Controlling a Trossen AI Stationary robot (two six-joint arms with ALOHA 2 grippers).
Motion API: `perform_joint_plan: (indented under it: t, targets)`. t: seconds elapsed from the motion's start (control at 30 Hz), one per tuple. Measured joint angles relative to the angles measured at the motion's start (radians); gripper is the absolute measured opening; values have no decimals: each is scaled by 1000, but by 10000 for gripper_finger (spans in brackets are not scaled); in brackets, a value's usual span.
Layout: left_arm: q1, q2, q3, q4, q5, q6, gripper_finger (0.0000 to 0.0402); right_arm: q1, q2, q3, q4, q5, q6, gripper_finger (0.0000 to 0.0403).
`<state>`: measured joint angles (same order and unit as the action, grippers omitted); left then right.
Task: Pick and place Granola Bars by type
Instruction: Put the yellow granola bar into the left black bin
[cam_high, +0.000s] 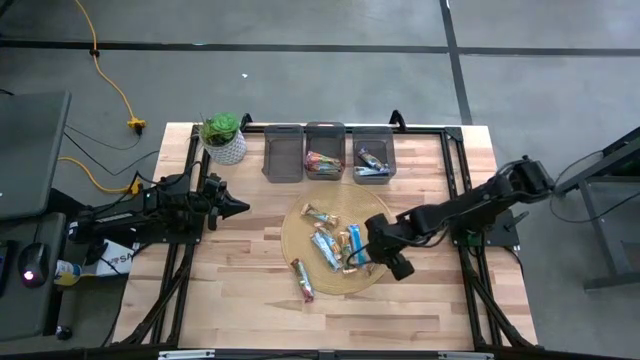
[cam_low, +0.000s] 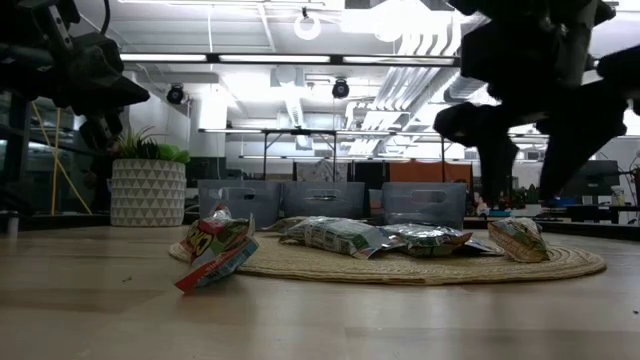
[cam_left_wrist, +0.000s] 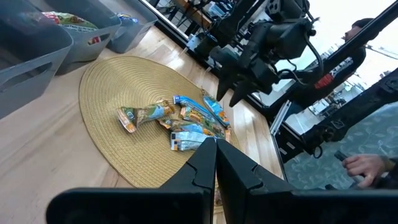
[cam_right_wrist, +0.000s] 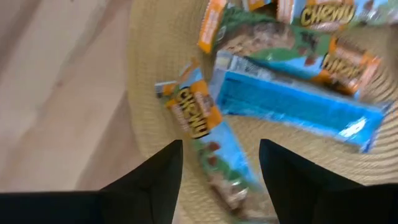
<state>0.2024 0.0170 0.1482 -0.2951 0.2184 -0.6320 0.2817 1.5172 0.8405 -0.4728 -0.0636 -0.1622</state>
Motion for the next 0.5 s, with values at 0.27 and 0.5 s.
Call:
perform_joint_plan:
  t: [0.27, 0.5]
  targets:
    - [0, 0, 0, 0, 0, -1, 10, 2, 58, 12, -40, 14, -100, 198]
    - [0, 0, 0, 0, 0, -2, 10, -1, 88, 12, -49, 65, -109, 198]
